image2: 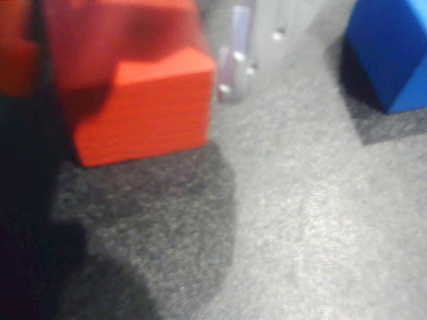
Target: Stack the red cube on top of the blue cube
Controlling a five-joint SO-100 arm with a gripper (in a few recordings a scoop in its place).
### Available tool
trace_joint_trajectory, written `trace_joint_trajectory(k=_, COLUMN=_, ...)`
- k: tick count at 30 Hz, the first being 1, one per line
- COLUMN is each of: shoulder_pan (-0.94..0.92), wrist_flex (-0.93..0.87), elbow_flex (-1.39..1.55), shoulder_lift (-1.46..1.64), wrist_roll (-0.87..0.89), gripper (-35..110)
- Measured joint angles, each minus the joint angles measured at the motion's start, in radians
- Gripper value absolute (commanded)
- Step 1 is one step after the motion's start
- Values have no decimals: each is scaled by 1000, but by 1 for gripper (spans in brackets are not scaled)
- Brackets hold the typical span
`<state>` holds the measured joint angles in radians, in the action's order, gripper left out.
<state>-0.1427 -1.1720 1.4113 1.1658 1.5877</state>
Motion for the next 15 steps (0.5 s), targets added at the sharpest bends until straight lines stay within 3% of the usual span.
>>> trace_joint_trajectory(k=3, shoulder_pan=5, wrist_flex=2, elbow_flex=3, shoulder_lift=-6, wrist_roll=-5, gripper=0)
trace_joint_trajectory(k=10, shoulder_pan=-11, wrist_flex=-3, elbow_flex=3, shoulder_lift=-12, wrist_roll=-11, gripper=0)
trace_joint_trajectory(k=15, shoulder_pan=-9, wrist_flex=-141, elbow_flex=-120, shoulder_lift=-14, wrist_roll=-11, gripper=0)
